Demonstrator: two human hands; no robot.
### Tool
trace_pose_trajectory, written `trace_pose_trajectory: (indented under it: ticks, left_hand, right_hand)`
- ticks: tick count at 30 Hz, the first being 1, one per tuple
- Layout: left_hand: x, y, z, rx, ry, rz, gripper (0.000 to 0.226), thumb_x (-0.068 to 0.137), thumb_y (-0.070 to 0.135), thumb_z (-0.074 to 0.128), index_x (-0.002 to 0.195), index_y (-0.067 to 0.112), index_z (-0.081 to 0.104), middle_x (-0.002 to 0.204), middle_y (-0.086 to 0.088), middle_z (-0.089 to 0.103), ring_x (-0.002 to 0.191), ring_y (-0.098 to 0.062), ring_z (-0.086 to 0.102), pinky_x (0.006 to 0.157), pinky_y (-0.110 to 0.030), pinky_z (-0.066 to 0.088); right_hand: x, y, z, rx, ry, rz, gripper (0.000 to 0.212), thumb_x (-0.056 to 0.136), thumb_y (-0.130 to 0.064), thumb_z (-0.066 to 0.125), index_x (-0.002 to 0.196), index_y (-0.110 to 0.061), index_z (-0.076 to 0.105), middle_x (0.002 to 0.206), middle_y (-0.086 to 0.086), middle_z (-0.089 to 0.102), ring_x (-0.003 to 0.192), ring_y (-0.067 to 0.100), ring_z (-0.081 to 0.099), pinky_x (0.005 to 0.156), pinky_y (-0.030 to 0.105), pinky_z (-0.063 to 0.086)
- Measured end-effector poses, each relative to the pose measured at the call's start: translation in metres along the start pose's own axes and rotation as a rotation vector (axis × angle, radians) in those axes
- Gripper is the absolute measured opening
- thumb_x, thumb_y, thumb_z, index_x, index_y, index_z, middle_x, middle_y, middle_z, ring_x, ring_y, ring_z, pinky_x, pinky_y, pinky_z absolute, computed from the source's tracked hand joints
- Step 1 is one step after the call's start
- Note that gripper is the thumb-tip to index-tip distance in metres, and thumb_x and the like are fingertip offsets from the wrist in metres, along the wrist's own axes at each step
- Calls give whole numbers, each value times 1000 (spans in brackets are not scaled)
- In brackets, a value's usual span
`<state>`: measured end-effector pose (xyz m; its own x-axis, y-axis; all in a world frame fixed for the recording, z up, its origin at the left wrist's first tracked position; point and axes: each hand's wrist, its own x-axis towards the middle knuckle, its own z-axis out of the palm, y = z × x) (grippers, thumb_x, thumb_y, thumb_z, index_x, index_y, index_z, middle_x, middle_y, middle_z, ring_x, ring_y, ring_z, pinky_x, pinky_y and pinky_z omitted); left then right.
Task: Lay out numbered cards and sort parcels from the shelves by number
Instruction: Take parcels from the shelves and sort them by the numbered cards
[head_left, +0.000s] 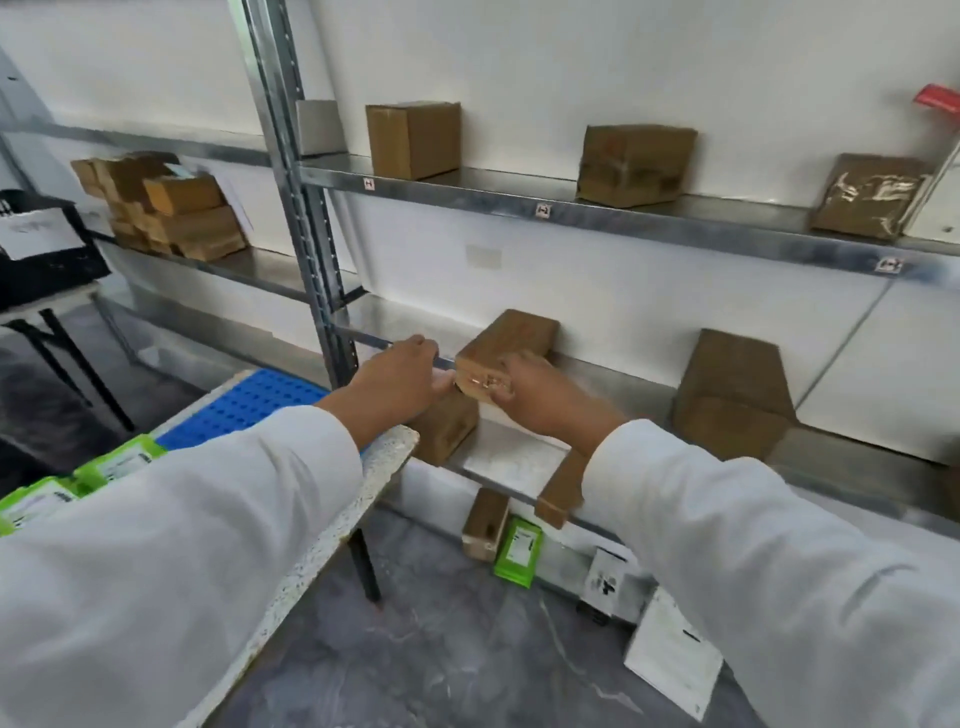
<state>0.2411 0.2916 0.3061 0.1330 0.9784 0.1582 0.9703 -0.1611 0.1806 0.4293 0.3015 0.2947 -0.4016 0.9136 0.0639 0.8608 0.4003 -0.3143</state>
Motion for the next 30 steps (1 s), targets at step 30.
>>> trace_pose_trajectory:
  ticks: [30]
  left_hand:
    - [97,11,312,-234,-526,91,39,93,43,46,110,9,56,112,-11,58,106,-31,57,82,-38,48]
  right_hand:
    - [29,160,206,199,-257,561,46,99,-25,42,143,-19,35,139,13,46,128,32,45,101,38,39]
